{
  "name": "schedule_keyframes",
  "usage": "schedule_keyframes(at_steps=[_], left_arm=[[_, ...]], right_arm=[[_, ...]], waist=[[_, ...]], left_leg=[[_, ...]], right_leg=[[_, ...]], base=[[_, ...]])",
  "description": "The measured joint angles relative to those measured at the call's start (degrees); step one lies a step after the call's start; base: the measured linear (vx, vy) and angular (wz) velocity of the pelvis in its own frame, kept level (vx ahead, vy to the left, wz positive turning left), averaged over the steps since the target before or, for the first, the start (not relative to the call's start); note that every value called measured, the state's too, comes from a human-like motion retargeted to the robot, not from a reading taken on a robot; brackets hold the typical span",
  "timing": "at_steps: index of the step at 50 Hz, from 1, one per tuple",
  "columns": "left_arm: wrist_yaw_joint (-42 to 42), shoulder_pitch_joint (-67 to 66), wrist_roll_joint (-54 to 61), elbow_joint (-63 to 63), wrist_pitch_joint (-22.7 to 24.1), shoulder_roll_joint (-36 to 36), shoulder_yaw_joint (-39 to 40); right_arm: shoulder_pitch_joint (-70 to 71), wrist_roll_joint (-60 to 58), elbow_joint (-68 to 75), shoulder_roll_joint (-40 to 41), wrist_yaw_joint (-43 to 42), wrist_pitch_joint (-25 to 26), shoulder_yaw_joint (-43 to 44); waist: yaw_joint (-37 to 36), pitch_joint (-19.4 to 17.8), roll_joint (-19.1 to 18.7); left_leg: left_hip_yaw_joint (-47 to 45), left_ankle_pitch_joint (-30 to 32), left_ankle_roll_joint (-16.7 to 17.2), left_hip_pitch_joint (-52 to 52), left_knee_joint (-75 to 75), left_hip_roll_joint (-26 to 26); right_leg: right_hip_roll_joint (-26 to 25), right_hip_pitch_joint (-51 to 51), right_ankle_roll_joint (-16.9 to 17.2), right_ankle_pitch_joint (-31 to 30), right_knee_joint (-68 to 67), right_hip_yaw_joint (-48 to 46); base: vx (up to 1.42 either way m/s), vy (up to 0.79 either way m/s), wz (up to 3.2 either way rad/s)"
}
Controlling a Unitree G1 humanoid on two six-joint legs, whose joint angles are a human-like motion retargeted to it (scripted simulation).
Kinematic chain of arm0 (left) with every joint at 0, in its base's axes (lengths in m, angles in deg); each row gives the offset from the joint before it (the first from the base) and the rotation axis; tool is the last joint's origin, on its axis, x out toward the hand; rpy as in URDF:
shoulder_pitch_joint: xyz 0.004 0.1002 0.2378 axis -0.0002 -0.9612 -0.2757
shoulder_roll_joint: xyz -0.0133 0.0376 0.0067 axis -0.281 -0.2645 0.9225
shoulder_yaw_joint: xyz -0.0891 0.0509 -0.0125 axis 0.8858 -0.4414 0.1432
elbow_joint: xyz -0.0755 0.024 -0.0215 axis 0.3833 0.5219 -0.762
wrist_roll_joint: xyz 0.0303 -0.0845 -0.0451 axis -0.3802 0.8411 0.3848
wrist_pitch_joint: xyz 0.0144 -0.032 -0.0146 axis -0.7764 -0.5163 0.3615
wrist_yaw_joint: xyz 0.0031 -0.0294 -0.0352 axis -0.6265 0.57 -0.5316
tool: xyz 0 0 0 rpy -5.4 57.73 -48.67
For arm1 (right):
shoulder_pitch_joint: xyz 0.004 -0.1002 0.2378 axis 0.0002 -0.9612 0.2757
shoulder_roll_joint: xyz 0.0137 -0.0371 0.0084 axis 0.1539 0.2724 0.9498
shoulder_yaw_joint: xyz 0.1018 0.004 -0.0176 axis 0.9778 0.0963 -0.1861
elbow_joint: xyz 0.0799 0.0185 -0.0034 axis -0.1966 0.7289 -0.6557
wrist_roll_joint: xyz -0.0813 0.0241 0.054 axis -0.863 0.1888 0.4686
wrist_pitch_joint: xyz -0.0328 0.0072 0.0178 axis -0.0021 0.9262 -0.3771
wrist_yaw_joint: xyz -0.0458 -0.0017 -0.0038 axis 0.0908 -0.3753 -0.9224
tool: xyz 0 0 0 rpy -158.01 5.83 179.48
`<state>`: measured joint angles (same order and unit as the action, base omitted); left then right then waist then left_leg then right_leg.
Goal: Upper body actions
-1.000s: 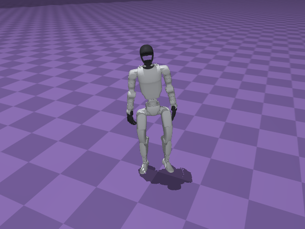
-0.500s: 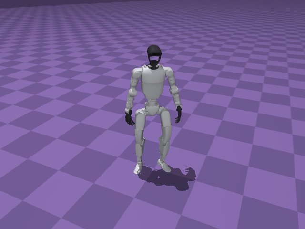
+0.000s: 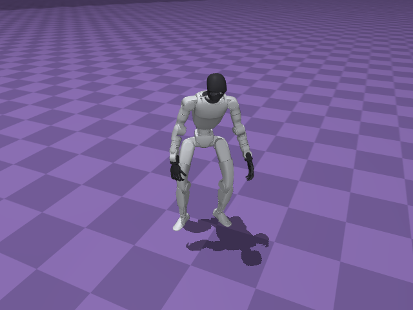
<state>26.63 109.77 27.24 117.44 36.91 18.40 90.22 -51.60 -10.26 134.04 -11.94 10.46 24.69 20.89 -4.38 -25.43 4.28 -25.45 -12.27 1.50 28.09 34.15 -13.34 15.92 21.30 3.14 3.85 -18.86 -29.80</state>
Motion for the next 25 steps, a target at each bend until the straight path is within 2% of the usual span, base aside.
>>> schedule_keyframes(at_steps=[3,8,16,25], left_arm=[[0.4,5.5,2.0,0.0,1.9,0.8,-2.8],[-0.1,13.2,1.8,-1.7,3.5,2.6,-7.5],[-0.6,21.3,2.3,-4.9,6.0,5.8,-12.9],[-1.3,29.1,0.7,-5.5,7.6,6.0,-17.3]], right_arm=[[5.7,-2.1,-2.8,-0.4,0.4,-1.5,0.0],[13.7,-0.6,-5.7,-0.2,0.9,-2.9,-0.4],[21.7,8.0,-10.0,-1.6,1.4,-3.7,-4.3],[29.2,16.5,-11.3,-4.7,-1.2,-6.8,-8.8]], waist=[[-0.3,-2.6,-1.3],[-1.5,-4.3,-3.1],[-3.0,-4.4,-6.3],[-4.9,-4.4,-7.9]], left_leg=[[0.6,-1.6,-0.6,6.7,5.8,-2.5],[1.6,-4.9,-1.7,20.2,17.1,-6.5],[5.0,-10.2,-5.1,40.1,34.5,-11.2],[8.7,-15.4,-9.6,56.8,53.9,-15.6]], right_leg=[[-0.9,6.3,-1.2,1.3,-4.5,1.0],[-2.4,19.8,-4.4,4.5,-14.5,2.8],[-2.3,39.3,-8.8,11.8,-34.2,2.8],[0.9,55.8,-13.9,21.2,-58.1,1.8]], base=[[-0.48,-0.16,-0.26],[-0.39,-0.13,-0.34],[-0.25,-0.07,-0.23],[-0.11,-0.02,-0.19]])
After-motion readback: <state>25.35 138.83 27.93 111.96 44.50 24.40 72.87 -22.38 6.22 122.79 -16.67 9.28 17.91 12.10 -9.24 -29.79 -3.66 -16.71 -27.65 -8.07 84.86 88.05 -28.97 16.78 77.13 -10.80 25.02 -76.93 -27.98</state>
